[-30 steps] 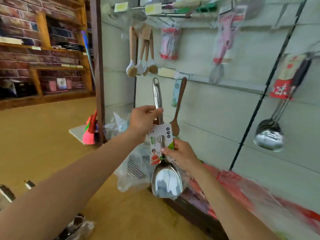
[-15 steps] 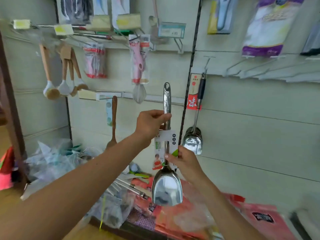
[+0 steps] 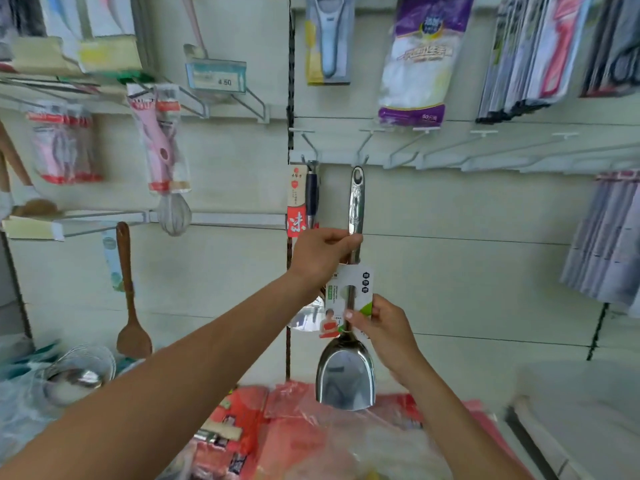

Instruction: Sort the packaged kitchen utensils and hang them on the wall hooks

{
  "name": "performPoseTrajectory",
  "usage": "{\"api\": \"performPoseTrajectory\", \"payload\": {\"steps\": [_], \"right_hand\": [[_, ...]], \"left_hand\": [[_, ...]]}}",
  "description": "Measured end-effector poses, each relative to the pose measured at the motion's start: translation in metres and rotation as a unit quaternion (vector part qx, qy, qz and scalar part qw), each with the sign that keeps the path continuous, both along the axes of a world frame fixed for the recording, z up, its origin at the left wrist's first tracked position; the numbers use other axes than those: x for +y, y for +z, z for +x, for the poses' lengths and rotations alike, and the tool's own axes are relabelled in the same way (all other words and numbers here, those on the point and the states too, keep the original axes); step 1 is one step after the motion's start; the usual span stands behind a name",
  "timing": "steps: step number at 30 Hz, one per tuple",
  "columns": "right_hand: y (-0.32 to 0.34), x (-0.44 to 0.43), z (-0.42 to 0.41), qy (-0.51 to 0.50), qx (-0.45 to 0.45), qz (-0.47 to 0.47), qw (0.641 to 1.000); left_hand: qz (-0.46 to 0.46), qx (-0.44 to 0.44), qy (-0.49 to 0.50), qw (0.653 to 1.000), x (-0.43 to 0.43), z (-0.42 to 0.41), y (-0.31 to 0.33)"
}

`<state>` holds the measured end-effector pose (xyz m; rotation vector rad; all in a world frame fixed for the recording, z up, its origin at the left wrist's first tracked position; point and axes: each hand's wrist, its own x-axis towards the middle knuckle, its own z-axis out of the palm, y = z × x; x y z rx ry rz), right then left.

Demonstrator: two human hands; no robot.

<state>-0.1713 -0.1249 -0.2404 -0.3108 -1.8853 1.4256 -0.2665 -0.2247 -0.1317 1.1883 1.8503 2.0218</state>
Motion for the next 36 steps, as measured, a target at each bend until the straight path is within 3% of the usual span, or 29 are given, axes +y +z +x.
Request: {"api": "performPoseTrajectory", "payload": {"steps": [14, 36], "right_hand": [[0.012, 0.035, -0.014, 0.011, 0.031, 0.004, 0.999], [0.01, 0.081, -0.054, 0.004, 0.013, -0.009, 1.0]], "left_hand": [[0.038, 0.014, 0.007, 0.999, 0.032, -0.011, 0.011], [0.009, -0.007, 0.032, 0.999, 0.096, -0.066, 0.01]]}}
